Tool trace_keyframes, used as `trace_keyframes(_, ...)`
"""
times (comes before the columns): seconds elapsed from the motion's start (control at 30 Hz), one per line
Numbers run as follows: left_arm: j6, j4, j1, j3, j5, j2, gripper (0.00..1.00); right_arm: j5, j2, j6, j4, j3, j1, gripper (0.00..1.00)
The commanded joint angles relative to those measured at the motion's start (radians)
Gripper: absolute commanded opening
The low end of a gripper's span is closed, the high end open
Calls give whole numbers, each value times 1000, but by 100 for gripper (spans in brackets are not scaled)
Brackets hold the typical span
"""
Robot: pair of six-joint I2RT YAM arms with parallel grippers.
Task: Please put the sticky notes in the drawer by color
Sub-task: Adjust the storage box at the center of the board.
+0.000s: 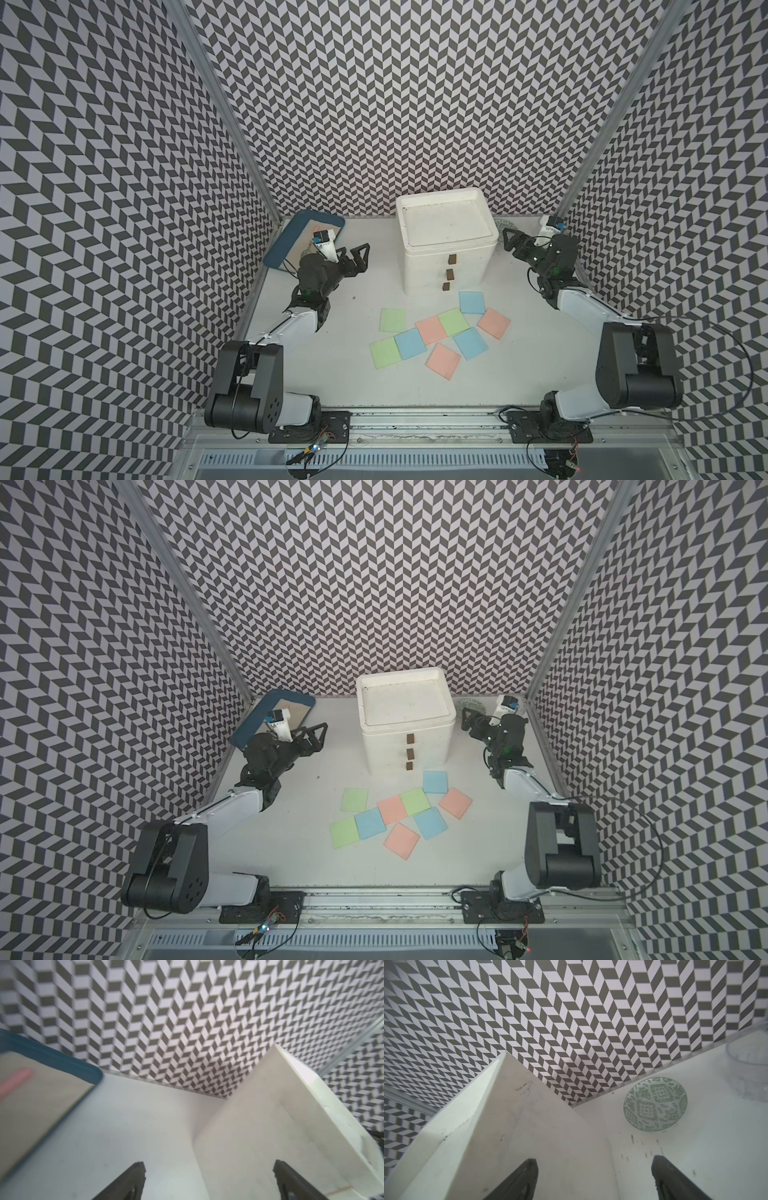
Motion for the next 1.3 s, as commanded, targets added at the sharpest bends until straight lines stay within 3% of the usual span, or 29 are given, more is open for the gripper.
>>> trace_keyframes(0.0,-45,-60,-79,30,55,5,100,-199,73,160,59,26,-25,81)
trace_keyframes(0.17,-38,-60,-194,12,17,54,100,-282,149,165,47,61,1,70)
trace_keyframes(0.5,18,-63,-257,45,21,171,99,-279,219,106,-11,147,153,70)
trace_keyframes(0.67,61,-83,-257,27,-9,163,100,-255,218,64,-90,193,138,72)
trace_keyframes(0.83,59,-47,-257,2,4,159,100,-150,61,-31,-228,143,142,73)
trace_keyframes(0.93,45,-33,-258,10,36,180,99,-3,-120,-72,-266,25,208,73)
trace_keyframes(1.1,34,-17,-258,15,62,223,99,220,-380,-99,-281,-172,442,73)
trace_keyframes(1.27,15,3,-258,27,103,249,100,240,-452,53,-55,-414,622,70)
